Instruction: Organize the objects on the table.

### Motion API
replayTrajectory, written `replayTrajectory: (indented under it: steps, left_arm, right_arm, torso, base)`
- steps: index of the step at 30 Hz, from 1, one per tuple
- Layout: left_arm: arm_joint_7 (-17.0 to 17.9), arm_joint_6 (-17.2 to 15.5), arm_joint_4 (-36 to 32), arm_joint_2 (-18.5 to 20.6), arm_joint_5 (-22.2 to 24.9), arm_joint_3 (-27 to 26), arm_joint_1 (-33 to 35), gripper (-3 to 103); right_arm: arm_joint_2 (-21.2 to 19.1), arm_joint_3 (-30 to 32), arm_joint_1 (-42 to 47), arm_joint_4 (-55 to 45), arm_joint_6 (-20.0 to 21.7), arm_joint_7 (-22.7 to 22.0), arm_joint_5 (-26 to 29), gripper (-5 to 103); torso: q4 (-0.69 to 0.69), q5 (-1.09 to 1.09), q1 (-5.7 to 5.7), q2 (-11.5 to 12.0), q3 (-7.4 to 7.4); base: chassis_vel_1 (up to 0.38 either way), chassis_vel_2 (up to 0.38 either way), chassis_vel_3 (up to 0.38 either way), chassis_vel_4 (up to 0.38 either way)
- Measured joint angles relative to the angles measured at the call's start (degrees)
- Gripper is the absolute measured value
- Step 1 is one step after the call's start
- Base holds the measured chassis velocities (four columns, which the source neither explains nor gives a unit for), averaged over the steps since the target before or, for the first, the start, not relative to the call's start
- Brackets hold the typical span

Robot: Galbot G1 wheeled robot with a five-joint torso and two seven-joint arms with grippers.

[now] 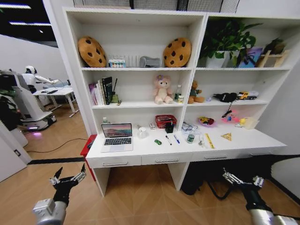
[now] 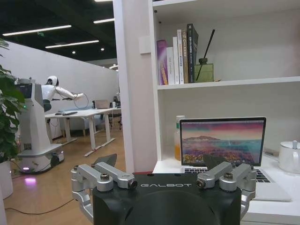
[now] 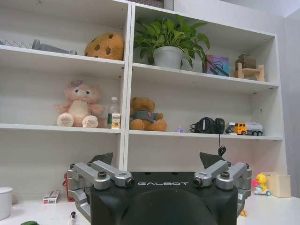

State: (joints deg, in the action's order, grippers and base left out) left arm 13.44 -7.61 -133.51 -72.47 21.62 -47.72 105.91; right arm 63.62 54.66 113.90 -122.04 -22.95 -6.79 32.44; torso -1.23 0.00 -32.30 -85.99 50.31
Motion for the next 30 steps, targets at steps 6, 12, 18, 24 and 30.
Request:
replayTrajectory:
  steps: [6,12,18,24,30]
  left_arm:
    - [0.0,0.0,0.1,0.0,0.0,0.0,0.0,100]
    - [0.0,0.1,0.3,-0.1,-0.1,0.1,0.0,100]
    - [0.0,0.1,0.3,-0.1,-0.1,0.1,0.0,100]
    - [0.0,0.1,0.3,0.0,-0.2,0.2,0.0,100]
    - [0.0,0.2,0.3,0.0,-0.2,0.2,0.0,100]
  right_arm:
    - [-0.2,0.0,-0.1,-0.4,0.0,0.0,0.0,100]
    - [-0.5,0.0,-0.2,-0.4,0.1,0.0,0.1,100]
    - [-0.5,0.0,-0.2,-0.3,0.1,0.1,0.1,100]
    - [-0.9,0.0,0.1,-0.3,0.6,0.9,0.5,100]
    - [-0.8,0.1,0.4,-0.3,0.6,1.9,0.7,100]
  torso:
    - [0.00,0.00,0.00,0.0,0.00]
    - [0.00,0.00,0.00,0.0,0.00]
    - [0.00,0.00,0.00,0.0,0.00]
    - [0.00,0.00,0.00,0.0,0.00]
    - [0.00,0.00,0.00,0.0,0.00]
  base:
    - [0.000,0.000,0.000,0.000]
    - [0.000,0.000,0.000,0.000]
    - [0.000,0.000,0.000,0.000]
    - [0.000,0.000,0.000,0.000]
    - [0.000,0.000,0.000,0.000]
